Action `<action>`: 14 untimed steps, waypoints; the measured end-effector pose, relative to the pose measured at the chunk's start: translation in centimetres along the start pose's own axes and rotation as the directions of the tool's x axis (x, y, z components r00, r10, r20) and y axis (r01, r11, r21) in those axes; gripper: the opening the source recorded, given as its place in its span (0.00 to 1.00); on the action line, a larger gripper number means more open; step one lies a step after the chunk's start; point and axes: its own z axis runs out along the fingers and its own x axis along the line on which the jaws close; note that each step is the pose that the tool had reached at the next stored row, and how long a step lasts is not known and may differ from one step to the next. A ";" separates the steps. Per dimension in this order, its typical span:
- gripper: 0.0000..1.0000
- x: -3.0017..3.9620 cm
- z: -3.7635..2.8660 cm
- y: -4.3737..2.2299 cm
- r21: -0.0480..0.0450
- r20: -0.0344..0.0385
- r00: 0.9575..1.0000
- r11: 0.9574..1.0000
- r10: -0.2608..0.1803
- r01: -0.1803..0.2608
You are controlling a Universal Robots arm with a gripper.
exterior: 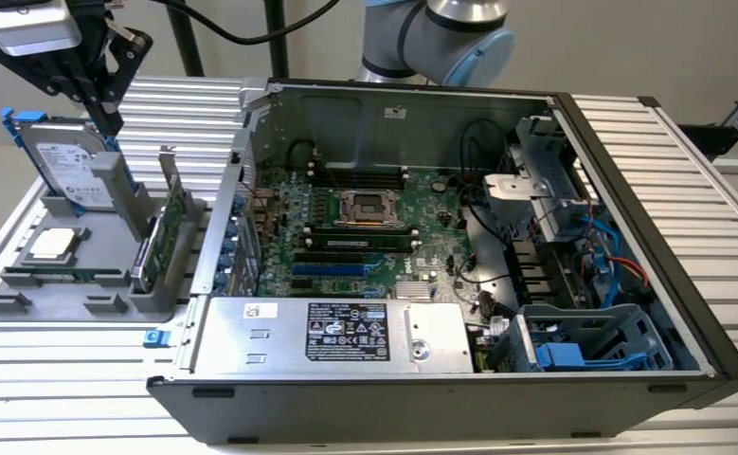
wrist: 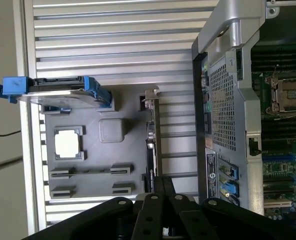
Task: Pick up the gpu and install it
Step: 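Pick up the gpu and move the gpu toward the slot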
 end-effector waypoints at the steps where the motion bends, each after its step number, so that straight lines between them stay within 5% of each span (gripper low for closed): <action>1: 0.00 0.00 0.00 0.00 0.000 0.000 1.000 1.000 0.000 0.000; 8: 0.00 0.00 0.00 0.00 0.000 0.000 1.000 1.000 0.000 0.000; 9: 1.00 0.00 0.00 0.00 0.000 0.000 1.000 1.000 0.000 0.000; 14: 1.00 0.00 0.00 0.00 0.000 0.000 1.000 1.000 0.000 0.000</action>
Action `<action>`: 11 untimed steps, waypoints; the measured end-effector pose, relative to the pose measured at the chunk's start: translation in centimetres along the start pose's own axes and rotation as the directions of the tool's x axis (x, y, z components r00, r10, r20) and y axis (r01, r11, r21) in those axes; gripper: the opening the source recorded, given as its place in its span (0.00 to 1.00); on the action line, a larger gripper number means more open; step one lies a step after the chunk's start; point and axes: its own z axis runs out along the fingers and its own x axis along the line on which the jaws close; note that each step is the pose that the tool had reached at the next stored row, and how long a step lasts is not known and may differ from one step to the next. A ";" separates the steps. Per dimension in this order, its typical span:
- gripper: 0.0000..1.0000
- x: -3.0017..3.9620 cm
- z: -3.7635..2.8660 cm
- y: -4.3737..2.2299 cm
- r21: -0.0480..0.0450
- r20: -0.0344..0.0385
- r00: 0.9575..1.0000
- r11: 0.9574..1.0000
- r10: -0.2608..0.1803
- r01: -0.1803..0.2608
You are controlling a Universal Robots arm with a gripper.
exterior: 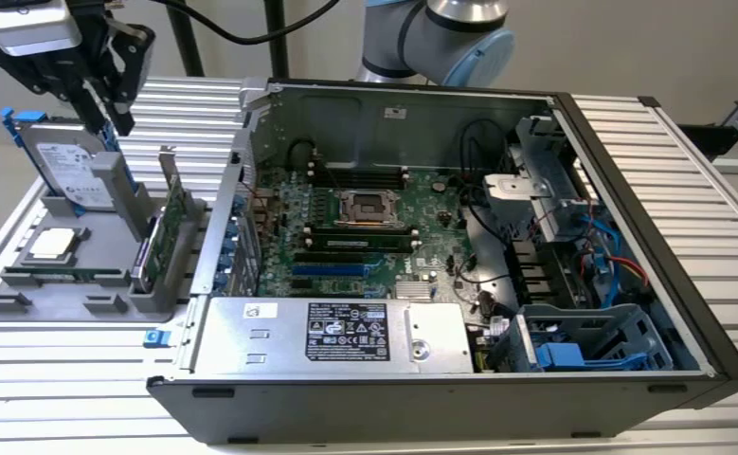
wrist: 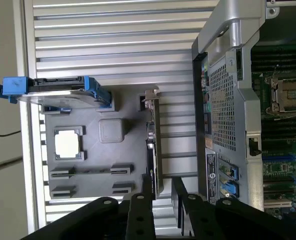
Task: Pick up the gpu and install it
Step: 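Pick up the gpu and move the gpu toward the slot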
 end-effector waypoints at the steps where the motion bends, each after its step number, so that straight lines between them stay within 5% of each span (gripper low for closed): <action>1: 1.00 0.00 0.00 0.00 0.000 0.000 1.000 1.000 0.000 0.000; 11: 1.00 -0.01 0.26 -0.01 -0.001 0.000 1.000 1.000 0.000 0.000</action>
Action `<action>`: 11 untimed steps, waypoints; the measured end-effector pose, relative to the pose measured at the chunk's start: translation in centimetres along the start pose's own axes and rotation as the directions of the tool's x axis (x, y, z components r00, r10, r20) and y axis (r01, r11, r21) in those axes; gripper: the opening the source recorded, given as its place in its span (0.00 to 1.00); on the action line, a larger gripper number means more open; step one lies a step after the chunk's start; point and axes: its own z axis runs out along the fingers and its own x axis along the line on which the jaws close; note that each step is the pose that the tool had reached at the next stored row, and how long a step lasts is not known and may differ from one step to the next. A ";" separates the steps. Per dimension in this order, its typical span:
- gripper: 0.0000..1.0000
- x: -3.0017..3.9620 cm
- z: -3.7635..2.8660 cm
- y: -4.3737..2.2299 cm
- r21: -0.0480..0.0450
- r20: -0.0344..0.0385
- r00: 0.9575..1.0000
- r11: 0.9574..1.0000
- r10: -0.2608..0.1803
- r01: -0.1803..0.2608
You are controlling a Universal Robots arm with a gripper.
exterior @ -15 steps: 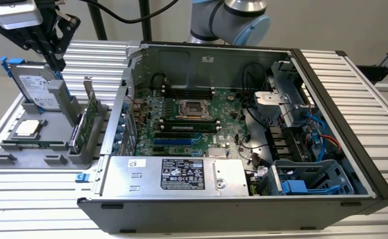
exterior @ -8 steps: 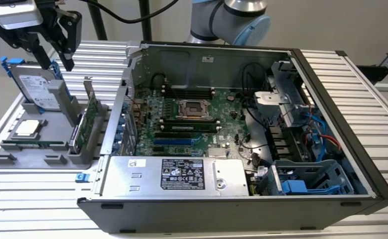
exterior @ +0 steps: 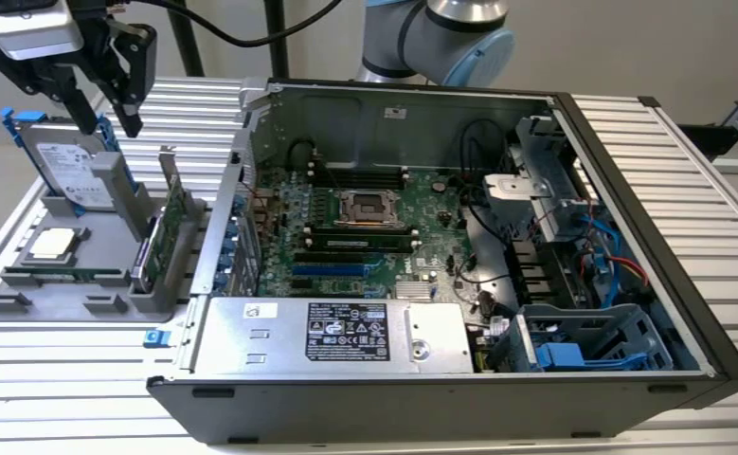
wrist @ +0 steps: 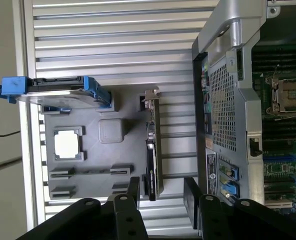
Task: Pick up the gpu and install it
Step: 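Pick up the gpu and move the gpu toward the slot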
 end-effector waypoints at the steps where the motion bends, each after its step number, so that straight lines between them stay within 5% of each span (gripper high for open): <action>1: 1.00 0.00 0.05 0.00 0.000 0.000 1.000 1.000 0.000 0.000; 11: 1.00 0.00 0.24 -0.01 0.000 0.000 1.000 1.000 0.000 0.000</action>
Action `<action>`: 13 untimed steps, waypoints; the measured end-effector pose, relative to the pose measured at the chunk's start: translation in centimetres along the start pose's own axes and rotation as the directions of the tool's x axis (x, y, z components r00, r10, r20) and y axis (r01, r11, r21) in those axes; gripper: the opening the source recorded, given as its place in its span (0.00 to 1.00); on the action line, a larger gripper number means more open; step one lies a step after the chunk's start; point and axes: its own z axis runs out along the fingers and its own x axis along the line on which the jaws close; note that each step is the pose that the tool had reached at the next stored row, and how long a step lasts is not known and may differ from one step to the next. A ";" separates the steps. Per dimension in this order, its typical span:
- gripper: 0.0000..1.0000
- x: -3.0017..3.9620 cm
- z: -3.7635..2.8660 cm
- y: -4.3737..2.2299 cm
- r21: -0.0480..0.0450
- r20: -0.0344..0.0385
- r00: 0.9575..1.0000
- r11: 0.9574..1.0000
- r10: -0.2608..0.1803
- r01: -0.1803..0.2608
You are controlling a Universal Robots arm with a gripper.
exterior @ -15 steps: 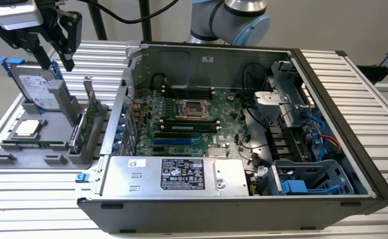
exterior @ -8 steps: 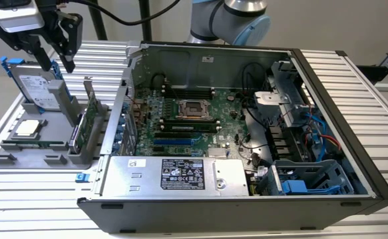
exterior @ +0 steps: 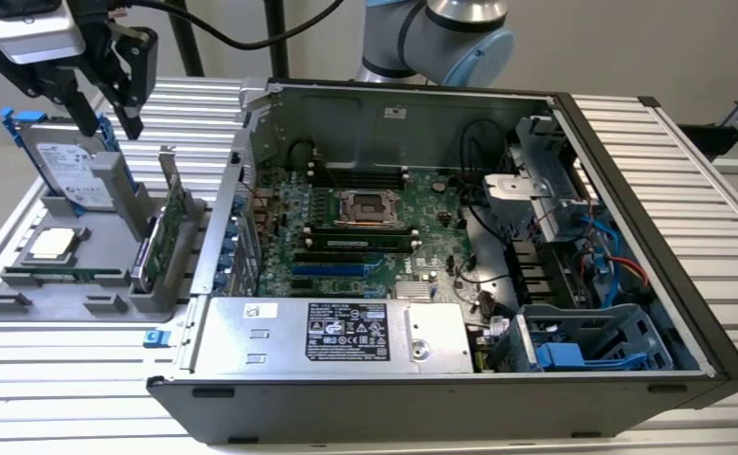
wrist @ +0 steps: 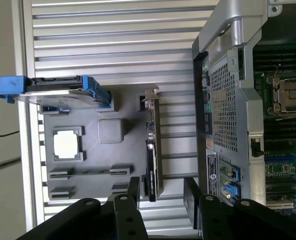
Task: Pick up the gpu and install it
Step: 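Pick up the gpu and move the gpu toward the slot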
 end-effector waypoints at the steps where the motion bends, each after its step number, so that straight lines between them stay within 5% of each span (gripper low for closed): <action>1: 1.00 0.00 0.02 0.00 0.000 0.000 1.000 1.000 0.000 0.000; 13: 1.00 0.01 0.34 -0.02 0.000 0.000 1.000 1.000 0.000 0.000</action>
